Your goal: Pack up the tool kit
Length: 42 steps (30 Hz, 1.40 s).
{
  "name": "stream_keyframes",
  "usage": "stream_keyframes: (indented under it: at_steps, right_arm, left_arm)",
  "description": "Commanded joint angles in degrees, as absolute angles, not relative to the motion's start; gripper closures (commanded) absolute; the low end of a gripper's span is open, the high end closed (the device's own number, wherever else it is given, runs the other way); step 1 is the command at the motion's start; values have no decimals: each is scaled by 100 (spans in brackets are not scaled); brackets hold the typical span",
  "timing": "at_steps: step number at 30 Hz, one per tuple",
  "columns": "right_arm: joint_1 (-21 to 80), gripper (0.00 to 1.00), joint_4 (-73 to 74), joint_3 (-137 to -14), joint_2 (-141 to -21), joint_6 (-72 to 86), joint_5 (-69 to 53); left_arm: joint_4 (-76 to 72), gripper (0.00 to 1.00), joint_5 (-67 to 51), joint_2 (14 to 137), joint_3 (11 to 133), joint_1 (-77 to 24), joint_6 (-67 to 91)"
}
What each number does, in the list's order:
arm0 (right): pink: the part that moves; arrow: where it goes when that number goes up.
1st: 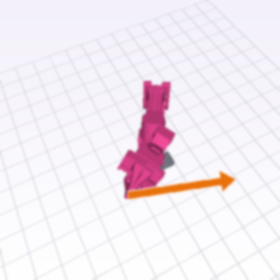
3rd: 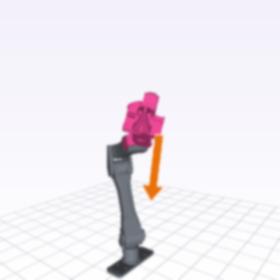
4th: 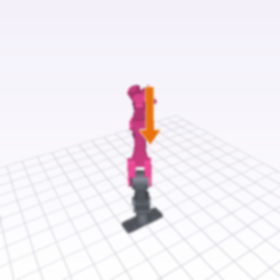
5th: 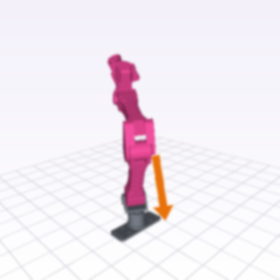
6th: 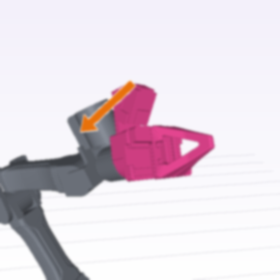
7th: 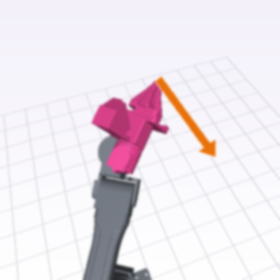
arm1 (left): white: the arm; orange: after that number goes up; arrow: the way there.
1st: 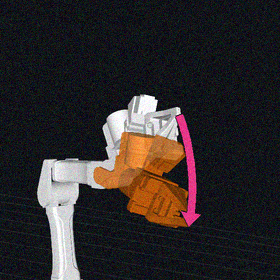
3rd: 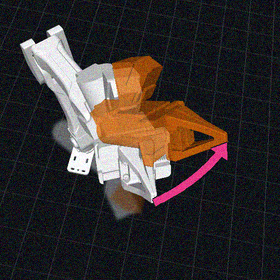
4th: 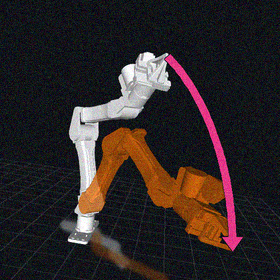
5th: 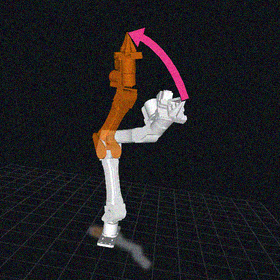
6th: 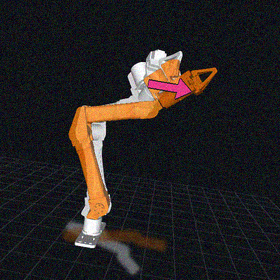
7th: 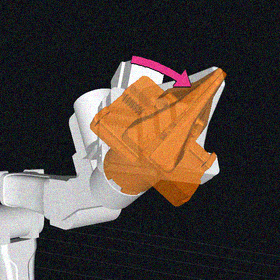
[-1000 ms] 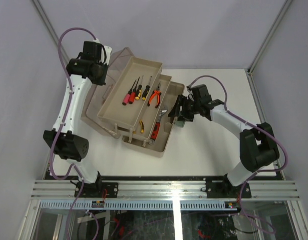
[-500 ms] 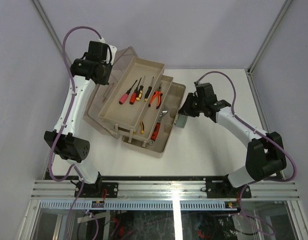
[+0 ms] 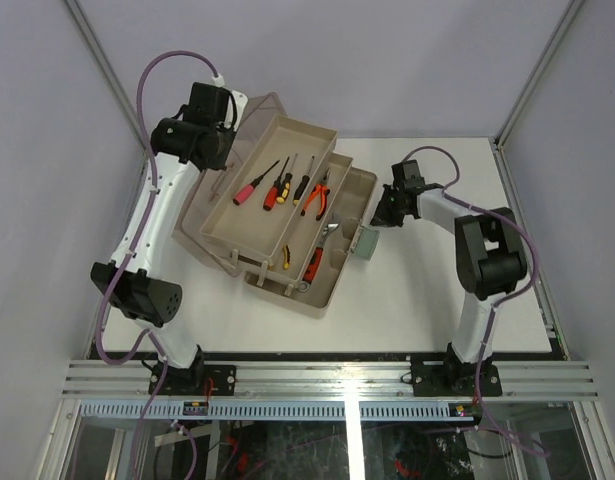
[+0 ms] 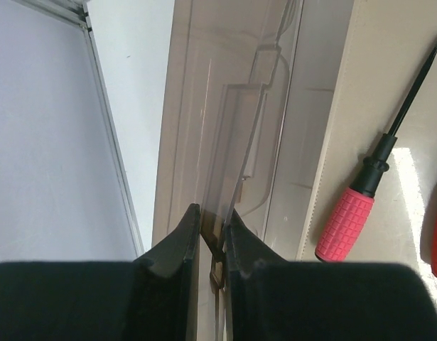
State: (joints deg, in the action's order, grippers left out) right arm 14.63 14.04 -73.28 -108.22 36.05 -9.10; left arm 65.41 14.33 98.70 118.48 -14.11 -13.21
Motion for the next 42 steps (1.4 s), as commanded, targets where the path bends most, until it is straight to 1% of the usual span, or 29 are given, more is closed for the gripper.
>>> stream_keyframes:
  at_steps: [1, 10, 15, 20, 27, 28, 29, 30, 31, 32, 33, 37, 42]
  right_arm:
    - [1567, 100, 943, -7758, -11093, 3735, -1532]
    - [1653, 100, 822, -8035, -11153, 3805, -1804]
    - [1653, 100, 747, -7945, -11177, 3872, -1875]
    - [1663, 100, 528, -7768, -11221, 4006, -1954]
    - [1677, 100, 430, -7670, -11276, 4082, -1978]
    - [1674, 100, 436, -7660, -11281, 4074, -1978]
    - [1678, 100, 437, -7656, -11289, 4070, -1982]
    - [1674, 100, 444, -7662, -11300, 4062, -1985]
    - [1672, 100, 447, -7671, -11313, 4054, -1985]
    - [1678, 100, 450, -7680, -11330, 4052, -1986]
    - [1674, 100, 455, -7692, -11346, 4045, -1986]
    - [1680, 100, 496, -7735, -11438, 4030, -2004]
    - [1678, 100, 505, -7685, -11453, 4030, -2038]
  left_arm:
    - [5223, 100, 1203, 9280, 12490, -1830, -1149]
    - [4994, 98, 1898, 9272, 12334, -3010, -1565]
    - [4681, 94, 2786, 9252, 11927, -3770, -2020]
    - [4228, 94, 3730, 9261, 11394, -4395, -2520]
    - [3539, 92, 4638, 9422, 10959, -5061, -3150]
    - [3422, 88, 4784, 9456, 10913, -5146, -3288]
    - [3295, 82, 4941, 9498, 10857, -5231, -3465]
    - [3195, 73, 5074, 9542, 10811, -5318, -3631]
    - [3064, 66, 5252, 9602, 10763, -5395, -3797]
    - [3006, 61, 5371, 9672, 10739, -5478, -3921]
    - [2992, 58, 5459, 9739, 10737, -5558, -3999]
    - [2937, 57, 5557, 10050, 10945, -5790, -3974]
    - [2851, 56, 5466, 10263, 11430, -5827, -3715]
